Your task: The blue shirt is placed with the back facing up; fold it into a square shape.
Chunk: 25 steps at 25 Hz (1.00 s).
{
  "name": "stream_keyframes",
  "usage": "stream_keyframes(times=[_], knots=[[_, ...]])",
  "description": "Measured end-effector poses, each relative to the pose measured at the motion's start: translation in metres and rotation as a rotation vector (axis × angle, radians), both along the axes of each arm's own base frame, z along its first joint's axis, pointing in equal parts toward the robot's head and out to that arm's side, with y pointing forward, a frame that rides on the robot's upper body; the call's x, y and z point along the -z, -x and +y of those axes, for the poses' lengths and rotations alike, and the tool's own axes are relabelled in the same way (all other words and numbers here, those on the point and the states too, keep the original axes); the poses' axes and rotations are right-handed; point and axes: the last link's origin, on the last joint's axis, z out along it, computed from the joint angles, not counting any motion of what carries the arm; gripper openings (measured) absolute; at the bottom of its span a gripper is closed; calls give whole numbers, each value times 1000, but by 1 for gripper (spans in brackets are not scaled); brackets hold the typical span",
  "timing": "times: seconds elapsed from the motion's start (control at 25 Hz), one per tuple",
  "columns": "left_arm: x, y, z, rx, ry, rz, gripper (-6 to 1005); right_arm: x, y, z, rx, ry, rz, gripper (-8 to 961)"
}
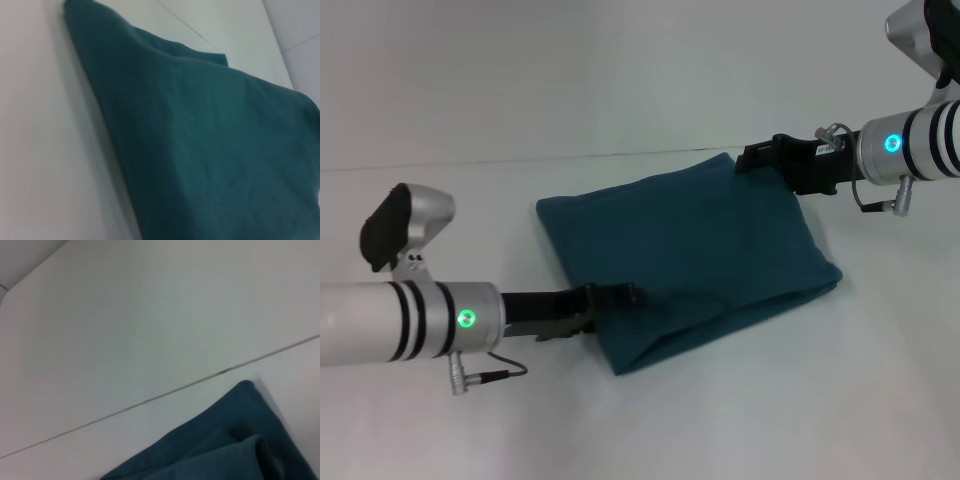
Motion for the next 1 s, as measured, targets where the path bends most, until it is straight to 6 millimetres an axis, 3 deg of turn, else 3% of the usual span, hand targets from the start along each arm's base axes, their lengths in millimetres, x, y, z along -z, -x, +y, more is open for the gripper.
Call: stream_keyframes(times=[0.32,0.52,0.72,0.84,1.0], knots=[[0,-6,3,11,-9,-4,935,0,-1,0,4,-2,4,655],[0,-5,3,10,-8,-4,772,0,0,0,2,-2,6,656],[0,-8,4,18,-7,-7,546,0,1,0,2,0,7,656],[0,-10,4,22,-4,-9,296,1,0,-1,2,3,8,656],[-3,-14,-1,46,31,-41,188,-1,0,-2,-2,12,12,655]])
